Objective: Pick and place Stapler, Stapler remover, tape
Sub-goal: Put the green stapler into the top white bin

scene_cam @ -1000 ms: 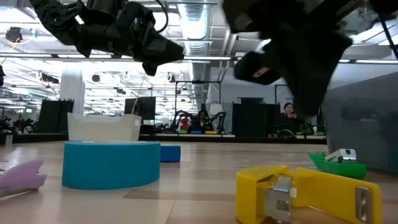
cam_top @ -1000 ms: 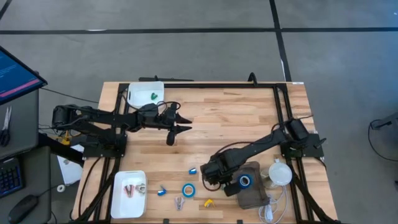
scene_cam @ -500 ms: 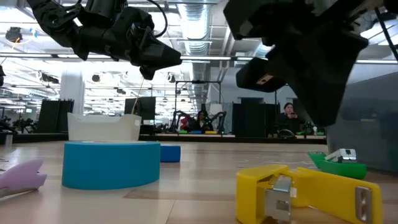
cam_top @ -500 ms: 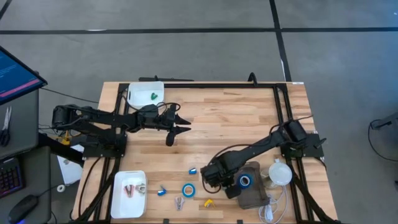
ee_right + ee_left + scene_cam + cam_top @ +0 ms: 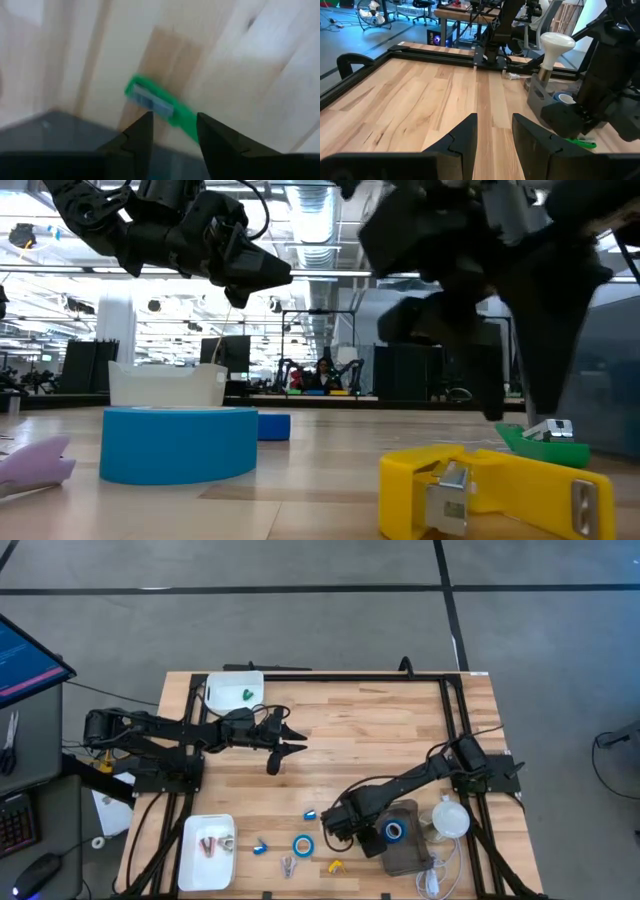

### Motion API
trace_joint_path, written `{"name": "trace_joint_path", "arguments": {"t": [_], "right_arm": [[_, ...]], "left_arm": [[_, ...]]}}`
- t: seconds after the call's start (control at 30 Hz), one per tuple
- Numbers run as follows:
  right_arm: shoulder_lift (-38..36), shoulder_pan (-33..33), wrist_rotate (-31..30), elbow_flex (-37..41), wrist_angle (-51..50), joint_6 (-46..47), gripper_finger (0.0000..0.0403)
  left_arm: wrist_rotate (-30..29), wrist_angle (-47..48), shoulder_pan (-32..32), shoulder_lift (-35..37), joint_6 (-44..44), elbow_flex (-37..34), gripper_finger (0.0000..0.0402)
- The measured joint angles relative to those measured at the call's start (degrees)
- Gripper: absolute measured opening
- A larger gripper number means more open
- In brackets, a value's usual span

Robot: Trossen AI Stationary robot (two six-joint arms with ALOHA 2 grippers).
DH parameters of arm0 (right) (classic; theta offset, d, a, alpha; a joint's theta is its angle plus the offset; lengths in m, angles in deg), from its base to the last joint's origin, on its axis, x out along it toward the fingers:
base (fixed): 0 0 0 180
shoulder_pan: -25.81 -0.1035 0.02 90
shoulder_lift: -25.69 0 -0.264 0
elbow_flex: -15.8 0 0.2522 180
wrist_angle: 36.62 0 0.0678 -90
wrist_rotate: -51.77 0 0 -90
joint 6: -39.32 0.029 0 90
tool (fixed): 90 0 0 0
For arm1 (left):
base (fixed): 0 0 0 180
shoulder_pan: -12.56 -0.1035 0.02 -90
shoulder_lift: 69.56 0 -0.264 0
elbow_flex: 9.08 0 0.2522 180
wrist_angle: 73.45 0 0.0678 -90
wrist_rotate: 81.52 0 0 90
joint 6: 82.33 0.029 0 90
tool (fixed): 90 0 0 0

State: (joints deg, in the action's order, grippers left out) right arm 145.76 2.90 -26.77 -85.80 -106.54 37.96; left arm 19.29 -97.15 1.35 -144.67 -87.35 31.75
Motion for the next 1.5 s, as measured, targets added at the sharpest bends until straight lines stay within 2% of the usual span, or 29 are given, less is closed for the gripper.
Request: {"name": "trace_joint_path", "arguments": {"t": [0.33,0.77,0.93,1.2,1.5], "right_arm": [[0.41,-0.50,-0.81,-0.02,0.07,-2.08,0.0182],[3.60,-0.73,0.58,-0.32,0.53,-2.04,0.0178],[3.35,-0.28,-0.21,-0.23,0.74,-2.04,0.0148],[3.27,0.43,-0.67,-0.15,0.99,-2.06,0.0045],[3.31,1.82,-0.31,-0.31,1.36,-2.24,0.0039]], "left_arm": [[0.00,0.05,-0.01,-0.02,0.00,0.02,0.0113],[-0.02,0.17,-0.01,-0.04,-0.22,-0.03,0.0113],[-0.02,0.17,0.00,-0.04,-0.24,-0.11,0.0113],[-0.04,0.16,0.00,-0.04,-0.39,-0.13,0.0113],[-0.17,0.16,-0.38,-0.04,0.20,-0.22,0.0113]]}}
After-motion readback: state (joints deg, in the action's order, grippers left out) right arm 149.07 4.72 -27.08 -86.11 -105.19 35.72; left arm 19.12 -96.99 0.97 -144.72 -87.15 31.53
